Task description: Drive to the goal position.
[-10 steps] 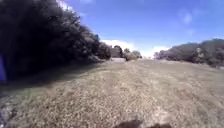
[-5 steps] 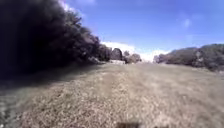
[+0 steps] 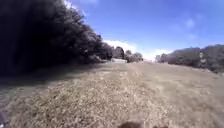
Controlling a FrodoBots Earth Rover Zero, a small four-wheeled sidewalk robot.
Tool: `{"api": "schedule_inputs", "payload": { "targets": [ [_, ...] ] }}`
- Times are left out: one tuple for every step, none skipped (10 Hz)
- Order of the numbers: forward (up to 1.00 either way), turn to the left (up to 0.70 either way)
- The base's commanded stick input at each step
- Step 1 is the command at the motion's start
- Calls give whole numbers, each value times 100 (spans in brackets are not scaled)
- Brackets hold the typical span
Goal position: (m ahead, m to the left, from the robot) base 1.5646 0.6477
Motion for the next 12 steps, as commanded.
{"api": "schedule_inputs", "payload": {
  "targets": [
    [70, 0],
    [70, 0],
    [70, 0],
    [70, -1],
    [70, -15],
    [70, -29],
    [70, -26],
    [70, -10],
    [70, 0],
    [70, 0],
    [70, 0],
    [70, 0]
  ]
}}
